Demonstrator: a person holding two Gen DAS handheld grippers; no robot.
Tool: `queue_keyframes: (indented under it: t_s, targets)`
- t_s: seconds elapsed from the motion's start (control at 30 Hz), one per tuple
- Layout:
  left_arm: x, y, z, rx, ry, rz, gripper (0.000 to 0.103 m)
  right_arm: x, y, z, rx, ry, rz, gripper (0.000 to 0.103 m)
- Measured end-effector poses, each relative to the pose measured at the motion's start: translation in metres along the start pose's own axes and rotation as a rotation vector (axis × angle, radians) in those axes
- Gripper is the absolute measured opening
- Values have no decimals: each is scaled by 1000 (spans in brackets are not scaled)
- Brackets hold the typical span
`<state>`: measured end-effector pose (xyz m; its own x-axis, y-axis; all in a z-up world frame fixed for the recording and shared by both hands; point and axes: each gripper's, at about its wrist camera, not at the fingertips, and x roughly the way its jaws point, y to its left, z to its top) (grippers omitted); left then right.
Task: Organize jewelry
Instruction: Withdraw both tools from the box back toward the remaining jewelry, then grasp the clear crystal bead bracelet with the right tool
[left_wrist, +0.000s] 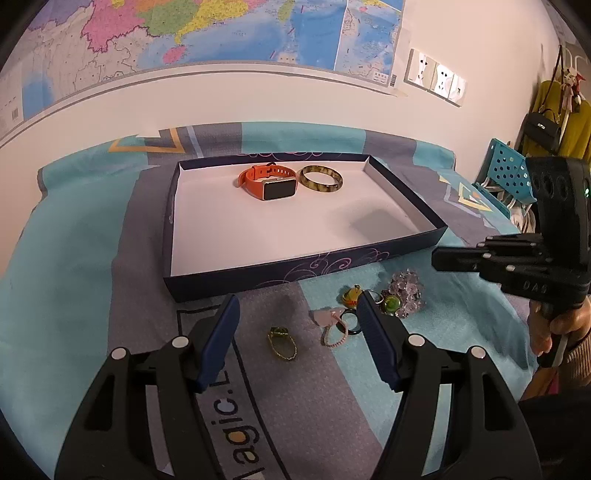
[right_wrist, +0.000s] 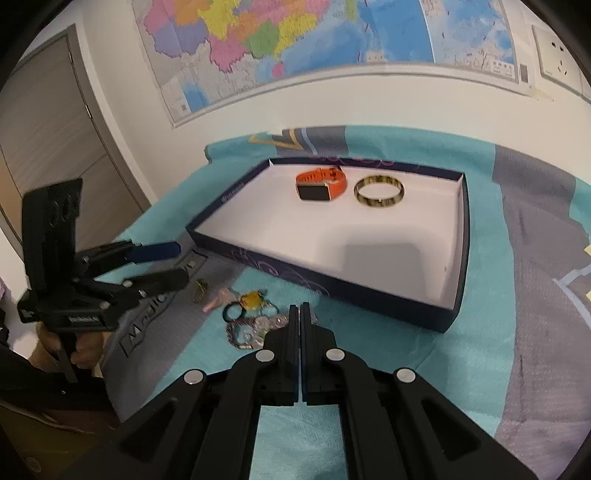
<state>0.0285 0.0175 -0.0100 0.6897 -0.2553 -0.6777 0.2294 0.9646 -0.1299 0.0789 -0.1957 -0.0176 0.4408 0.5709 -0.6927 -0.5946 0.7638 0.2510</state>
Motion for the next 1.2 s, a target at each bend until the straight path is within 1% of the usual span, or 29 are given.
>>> queue_keyframes:
  t_s: [0.07,0.1,0.23,0.27,0.33,0.43,0.5,0.63,0.7,0.77,0.83,0.9,0.97,1.07,1.1,1.13,1.17,1.2]
  targets:
    - [0,0,0,0,1,-4,65,6,-3,1,14,19,-14,27]
    - [1,-1,0,0,2,-5,65,12,-4,1,12,31,-35,41]
    - [1,-2,-2,4,7,-7,65,30,-4,-1,16,67,-15,39]
    - [1,-3,-3,3,8,-7,65,33,-5,-1,19,77,-1,35]
    - [1,-2,-4,-1,11,-7,66,36,-5,-1,18,85,8,17]
    - [2,1,-5,-11,14,-5,66,28,-3,-2,16,66,12,10]
    - [2,2,-6,-18,15,-7,66,18,-1,1,21,35,25,0]
    - [4,3,-6,-21,16,-9,66,-5,1,10,27,-33,49,0]
    - [4,3,-6,-20,17,-12,66,-10,0,13,22,-37,48,0]
    - [4,3,-6,-19,18,-13,66,-7,0,13,24,-23,30,7]
    - [4,3,-6,-19,19,-14,66,6,-3,8,31,12,22,32]
    - [4,2,-7,-19,20,-13,66,20,-3,4,30,48,16,39]
    - [5,2,-7,-20,22,-13,66,29,-4,1,41,67,12,39]
    - [5,3,-8,-22,24,-11,66,40,-8,-2,64,93,27,40]
    - [5,3,-8,-23,25,-12,66,40,-9,-2,62,90,33,38]
    - [5,4,-9,-25,25,-12,66,39,-8,-3,60,89,35,26]
    - [5,4,-9,-26,26,-11,66,37,-9,-3,64,84,51,22]
    - [5,5,-9,-29,27,-12,66,34,-8,-3,60,77,55,14]
